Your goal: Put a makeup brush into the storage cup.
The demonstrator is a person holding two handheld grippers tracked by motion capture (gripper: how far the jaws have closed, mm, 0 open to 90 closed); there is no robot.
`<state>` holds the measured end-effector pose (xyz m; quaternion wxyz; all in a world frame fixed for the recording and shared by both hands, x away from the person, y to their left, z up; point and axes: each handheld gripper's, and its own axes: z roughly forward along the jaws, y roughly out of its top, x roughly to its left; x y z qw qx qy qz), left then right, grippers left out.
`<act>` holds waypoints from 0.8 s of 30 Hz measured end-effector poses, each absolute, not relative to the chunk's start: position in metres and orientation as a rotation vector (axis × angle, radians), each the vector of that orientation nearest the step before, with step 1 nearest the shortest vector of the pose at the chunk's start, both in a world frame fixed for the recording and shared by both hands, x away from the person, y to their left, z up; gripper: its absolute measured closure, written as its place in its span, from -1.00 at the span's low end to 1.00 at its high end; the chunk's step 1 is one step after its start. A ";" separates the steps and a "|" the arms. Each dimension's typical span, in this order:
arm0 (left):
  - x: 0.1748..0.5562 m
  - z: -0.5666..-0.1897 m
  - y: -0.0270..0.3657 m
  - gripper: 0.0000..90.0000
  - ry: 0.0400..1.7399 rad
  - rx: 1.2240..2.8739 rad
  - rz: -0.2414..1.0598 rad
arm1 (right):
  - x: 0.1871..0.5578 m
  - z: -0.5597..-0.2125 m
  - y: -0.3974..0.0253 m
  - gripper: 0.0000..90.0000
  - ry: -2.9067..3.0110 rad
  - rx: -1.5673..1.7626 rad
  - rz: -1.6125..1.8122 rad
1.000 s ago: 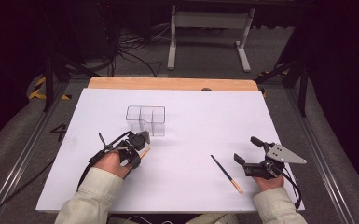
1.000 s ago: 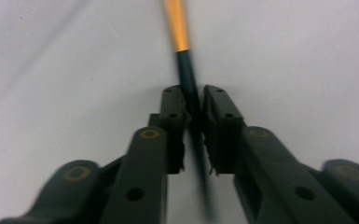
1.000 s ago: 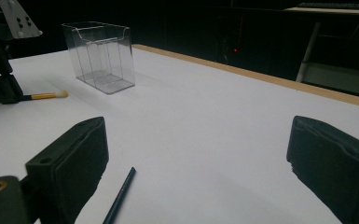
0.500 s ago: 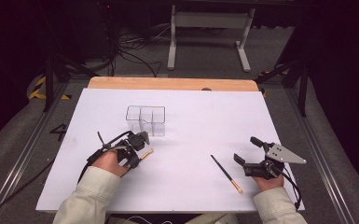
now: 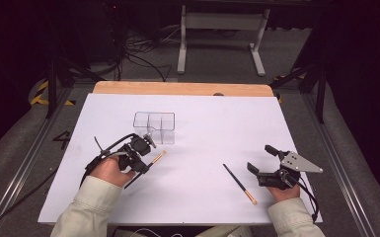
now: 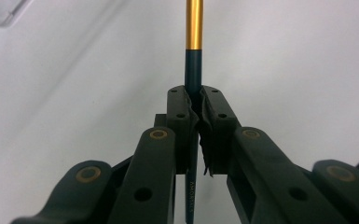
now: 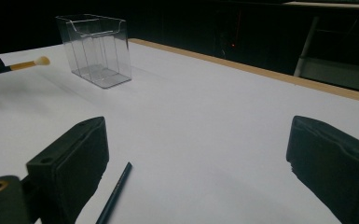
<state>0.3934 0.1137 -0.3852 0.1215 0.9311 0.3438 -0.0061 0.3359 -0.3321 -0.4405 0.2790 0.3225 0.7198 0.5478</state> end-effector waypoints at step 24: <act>0.385 -0.340 0.136 0.85 0.816 2.450 0.096 | 0.340 -0.444 -0.332 -0.88 1.927 0.909 1.458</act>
